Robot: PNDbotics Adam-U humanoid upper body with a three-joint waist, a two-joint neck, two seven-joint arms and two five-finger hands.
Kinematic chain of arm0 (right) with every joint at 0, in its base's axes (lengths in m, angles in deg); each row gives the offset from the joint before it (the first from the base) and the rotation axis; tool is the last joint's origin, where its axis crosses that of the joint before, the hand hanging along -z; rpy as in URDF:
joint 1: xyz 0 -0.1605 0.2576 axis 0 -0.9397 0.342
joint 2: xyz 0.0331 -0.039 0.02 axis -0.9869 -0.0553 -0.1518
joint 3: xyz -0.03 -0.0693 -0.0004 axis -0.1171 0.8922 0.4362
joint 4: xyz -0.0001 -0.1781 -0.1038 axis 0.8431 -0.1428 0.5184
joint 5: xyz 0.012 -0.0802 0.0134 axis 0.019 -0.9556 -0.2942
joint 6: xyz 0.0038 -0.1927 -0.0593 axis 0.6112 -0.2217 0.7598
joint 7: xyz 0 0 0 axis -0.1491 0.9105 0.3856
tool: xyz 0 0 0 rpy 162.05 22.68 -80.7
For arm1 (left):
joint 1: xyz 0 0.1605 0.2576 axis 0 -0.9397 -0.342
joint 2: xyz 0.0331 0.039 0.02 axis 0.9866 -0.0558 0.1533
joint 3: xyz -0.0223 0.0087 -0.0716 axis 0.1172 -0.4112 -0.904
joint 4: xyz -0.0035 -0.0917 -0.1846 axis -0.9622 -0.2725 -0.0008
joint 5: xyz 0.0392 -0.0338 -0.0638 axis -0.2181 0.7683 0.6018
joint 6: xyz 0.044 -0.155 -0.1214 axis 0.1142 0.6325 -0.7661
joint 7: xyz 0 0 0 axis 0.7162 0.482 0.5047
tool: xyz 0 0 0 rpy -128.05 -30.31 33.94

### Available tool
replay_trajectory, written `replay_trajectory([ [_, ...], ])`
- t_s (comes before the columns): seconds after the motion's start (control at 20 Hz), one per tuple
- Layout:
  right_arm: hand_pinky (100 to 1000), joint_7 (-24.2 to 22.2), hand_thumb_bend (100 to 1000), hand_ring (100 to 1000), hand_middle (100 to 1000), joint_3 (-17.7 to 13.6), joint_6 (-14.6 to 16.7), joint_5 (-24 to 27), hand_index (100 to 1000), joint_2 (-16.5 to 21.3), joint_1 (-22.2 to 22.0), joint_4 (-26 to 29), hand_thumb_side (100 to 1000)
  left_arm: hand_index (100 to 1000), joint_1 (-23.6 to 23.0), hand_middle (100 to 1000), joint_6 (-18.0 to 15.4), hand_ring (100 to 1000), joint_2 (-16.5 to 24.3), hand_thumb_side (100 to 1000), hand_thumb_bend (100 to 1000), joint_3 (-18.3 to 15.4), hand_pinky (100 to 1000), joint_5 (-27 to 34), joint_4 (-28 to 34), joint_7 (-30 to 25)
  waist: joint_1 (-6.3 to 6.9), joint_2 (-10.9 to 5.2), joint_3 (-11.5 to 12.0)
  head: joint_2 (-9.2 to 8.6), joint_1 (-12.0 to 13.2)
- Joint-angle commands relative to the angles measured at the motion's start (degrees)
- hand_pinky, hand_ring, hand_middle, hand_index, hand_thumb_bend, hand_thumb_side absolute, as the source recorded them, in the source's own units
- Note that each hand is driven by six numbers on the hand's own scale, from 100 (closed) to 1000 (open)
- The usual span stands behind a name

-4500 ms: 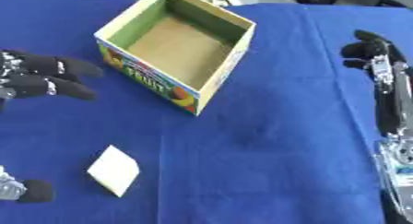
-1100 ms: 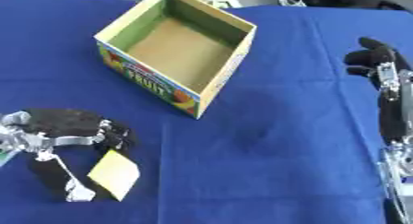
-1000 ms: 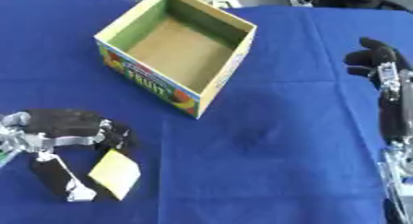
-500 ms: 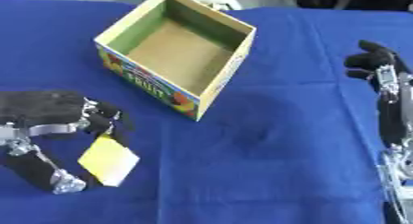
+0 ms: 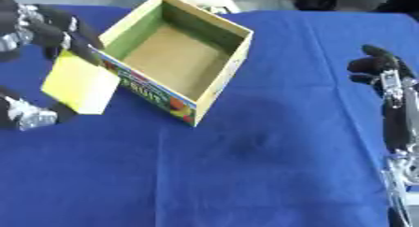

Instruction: Pick up objects on the table and place them in the box.

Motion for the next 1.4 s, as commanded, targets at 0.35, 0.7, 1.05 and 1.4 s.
replay_trajectory([
  [0.35,714,-1.0,100,725,637,0.7,0.7,0.7,851,2.3,2.2,1.2,1000,589,11.8,772,-6.5,544,-7.8,228,100,-5.8,487,-6.6,-26.7,7.5,1.92,1.21,-5.7,-3.18,4.5],
  [0.7,714,-1.7,100,725,636,1.1,0.9,1.1,851,2.3,3.5,1.2,1000,589,14.5,773,-10.7,544,-11.5,235,100,-9.6,487,-15.1,-39.9,13.1,3.29,2.82,-9.0,-4.25,5.9],
  [1.05,713,-1.8,100,724,635,1.0,0.9,1.3,851,2.1,4.1,1.2,1000,597,13.7,780,-13.5,554,-13.0,262,148,-12.1,498,-21.3,-47.5,17.7,3.91,3.58,-10.5,-4.43,6.3],
  [1.4,712,-2.0,100,723,632,1.1,0.8,1.5,848,1.7,4.3,1.2,1000,660,13.4,816,-16.5,603,-14.1,483,491,-13.1,562,-23.9,-49.7,21.7,4.07,3.93,-11.3,-4.51,6.4],
])
